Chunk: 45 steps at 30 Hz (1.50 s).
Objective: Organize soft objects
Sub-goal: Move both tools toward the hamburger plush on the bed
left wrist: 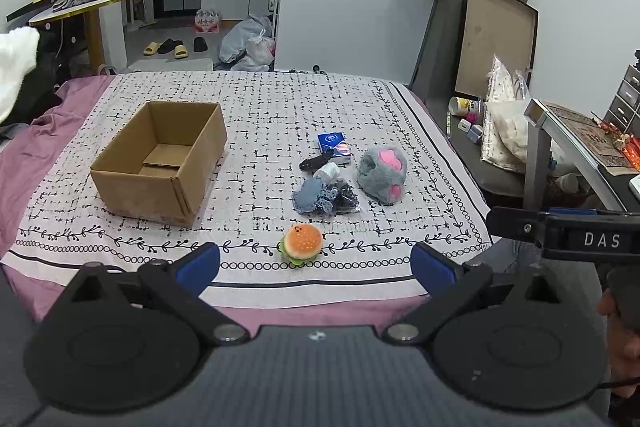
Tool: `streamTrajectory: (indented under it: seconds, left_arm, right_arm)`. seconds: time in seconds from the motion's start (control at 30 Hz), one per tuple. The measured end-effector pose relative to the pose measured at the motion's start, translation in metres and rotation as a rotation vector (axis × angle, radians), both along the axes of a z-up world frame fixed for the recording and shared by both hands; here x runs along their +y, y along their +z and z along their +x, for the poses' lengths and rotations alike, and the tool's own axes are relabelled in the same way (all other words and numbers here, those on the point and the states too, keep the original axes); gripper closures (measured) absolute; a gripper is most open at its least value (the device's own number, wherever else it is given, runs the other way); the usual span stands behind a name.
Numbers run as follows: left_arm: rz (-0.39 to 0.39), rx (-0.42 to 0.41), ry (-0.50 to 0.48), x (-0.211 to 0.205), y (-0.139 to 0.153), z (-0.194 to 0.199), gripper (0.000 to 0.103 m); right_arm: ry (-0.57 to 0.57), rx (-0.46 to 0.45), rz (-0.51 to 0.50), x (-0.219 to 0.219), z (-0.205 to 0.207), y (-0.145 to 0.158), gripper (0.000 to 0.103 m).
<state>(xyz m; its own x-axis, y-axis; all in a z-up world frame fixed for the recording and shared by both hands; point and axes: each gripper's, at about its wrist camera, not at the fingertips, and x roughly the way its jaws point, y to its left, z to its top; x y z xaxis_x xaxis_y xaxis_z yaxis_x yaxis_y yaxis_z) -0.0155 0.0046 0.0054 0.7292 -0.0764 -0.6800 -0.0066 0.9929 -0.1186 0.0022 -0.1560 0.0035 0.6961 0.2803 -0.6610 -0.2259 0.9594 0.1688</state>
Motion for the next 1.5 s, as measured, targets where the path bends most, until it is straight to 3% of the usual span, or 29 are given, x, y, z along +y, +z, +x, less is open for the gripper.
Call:
streamTrajectory:
  seconds: [1.5]
  left_arm:
    - [-0.024,0.031,0.002,-0.009,-0.016,0.019,0.002]
  right_arm:
    - [-0.004,0.011,-0.01,-0.005,0.013,-0.011,0.0]
